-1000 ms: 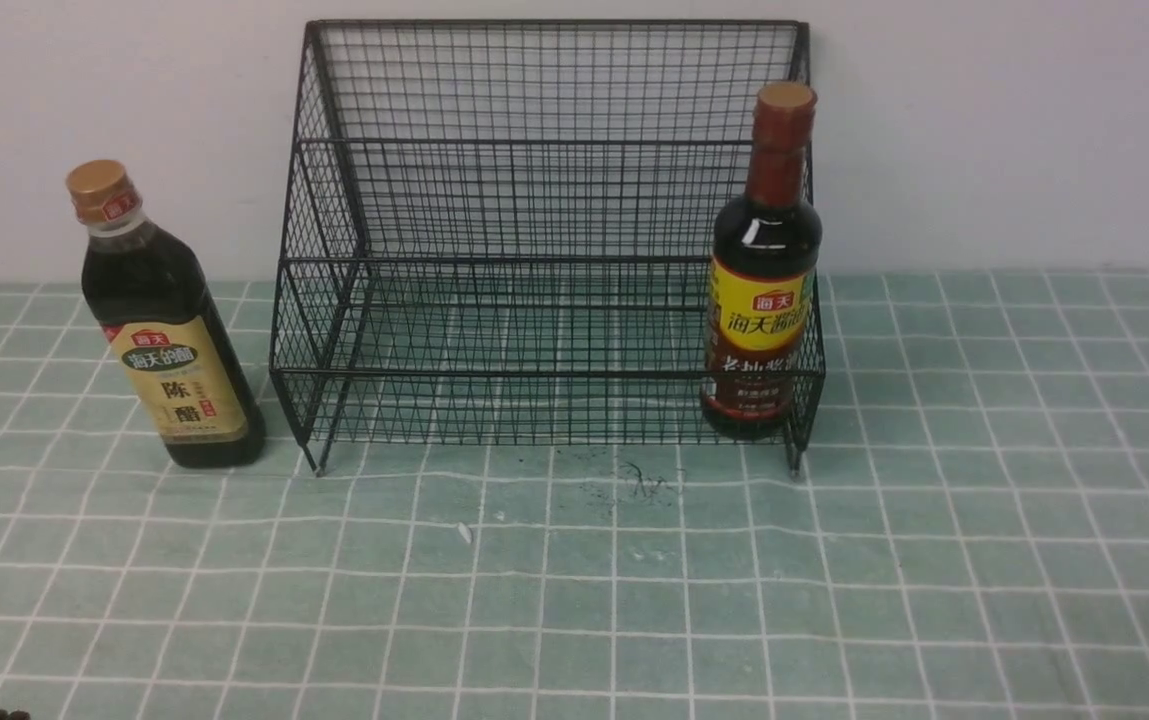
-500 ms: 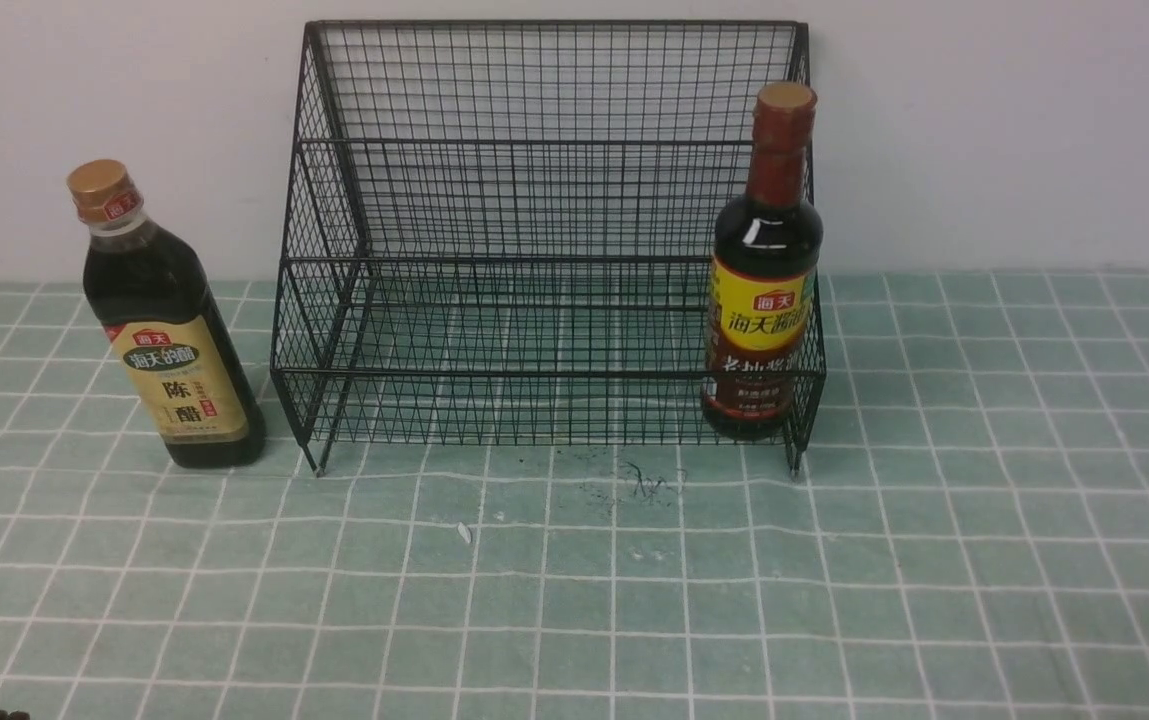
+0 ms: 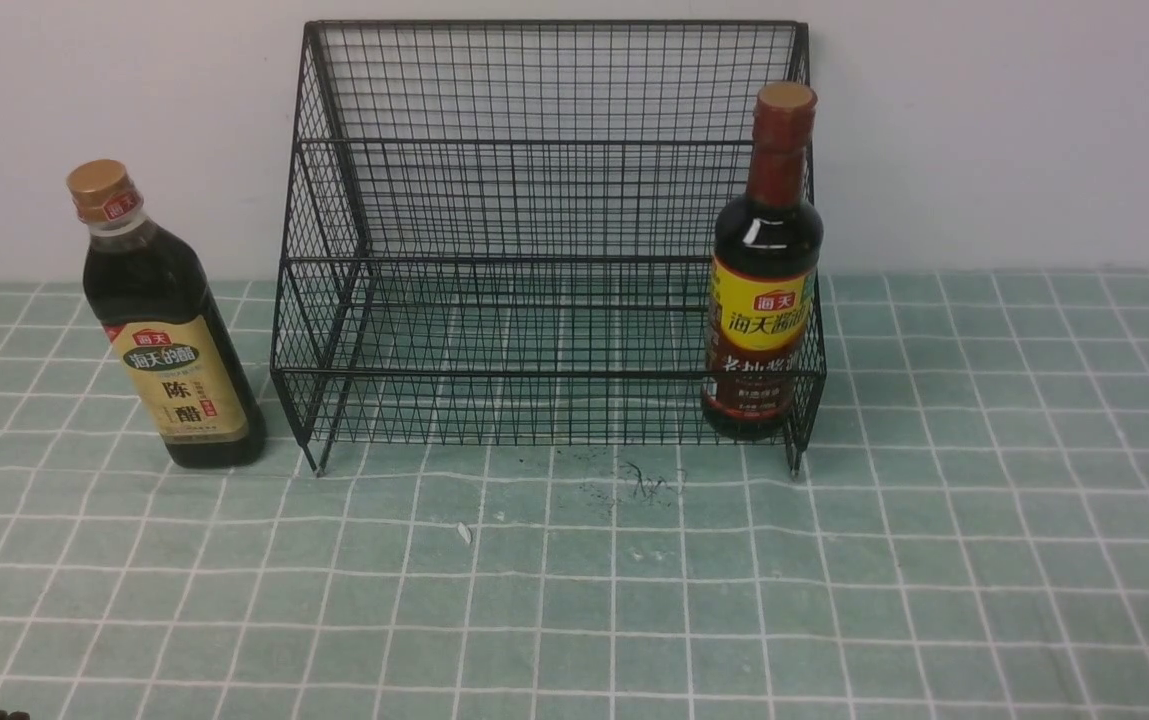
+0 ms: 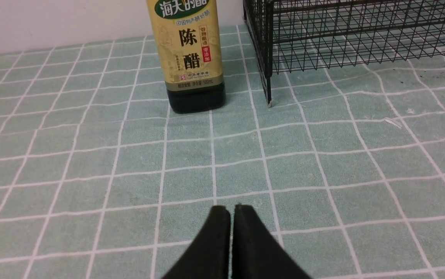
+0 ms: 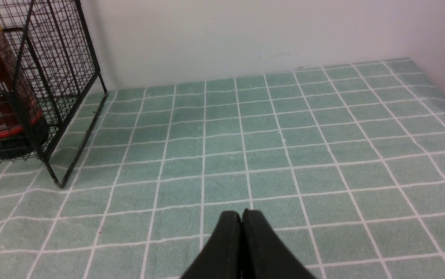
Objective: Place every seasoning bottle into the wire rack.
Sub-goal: Use the left arm to grab the condiment bottle closest to it
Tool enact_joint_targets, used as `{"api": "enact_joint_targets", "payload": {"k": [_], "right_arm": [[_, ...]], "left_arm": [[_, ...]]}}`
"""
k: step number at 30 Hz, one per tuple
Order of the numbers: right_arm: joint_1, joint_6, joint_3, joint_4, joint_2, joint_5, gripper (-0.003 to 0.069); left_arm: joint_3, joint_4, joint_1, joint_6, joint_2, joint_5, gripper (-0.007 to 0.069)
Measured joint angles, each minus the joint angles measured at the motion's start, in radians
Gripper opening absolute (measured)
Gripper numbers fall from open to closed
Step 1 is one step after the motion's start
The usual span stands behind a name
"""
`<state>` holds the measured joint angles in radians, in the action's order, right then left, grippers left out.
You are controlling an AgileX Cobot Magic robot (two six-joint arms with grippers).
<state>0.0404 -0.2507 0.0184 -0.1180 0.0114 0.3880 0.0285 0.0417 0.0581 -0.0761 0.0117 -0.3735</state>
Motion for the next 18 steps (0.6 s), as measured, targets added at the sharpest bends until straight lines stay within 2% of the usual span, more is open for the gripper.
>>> {"api": "enact_joint_targets", "payload": {"k": [10,13,14,18], "right_arm": [[0.0,0.0,0.0,0.0,0.0,0.0,-0.0014],[0.0,0.0,0.0,0.0,0.0,0.0,-0.0014],[0.0,0.0,0.0,0.0,0.0,0.0,-0.0014],[0.0,0.0,0.0,0.0,0.0,0.0,-0.0014]], "left_arm": [[0.0,-0.031,0.0,0.001,0.0,0.01,-0.0006],[0.001,0.036,0.0,0.044,0.0,0.061,-0.0006],[0.001,0.113,0.0,0.076,0.0,0.117,-0.0006],[0.001,0.28,0.0,0.131,0.0,0.283,-0.0006]]}}
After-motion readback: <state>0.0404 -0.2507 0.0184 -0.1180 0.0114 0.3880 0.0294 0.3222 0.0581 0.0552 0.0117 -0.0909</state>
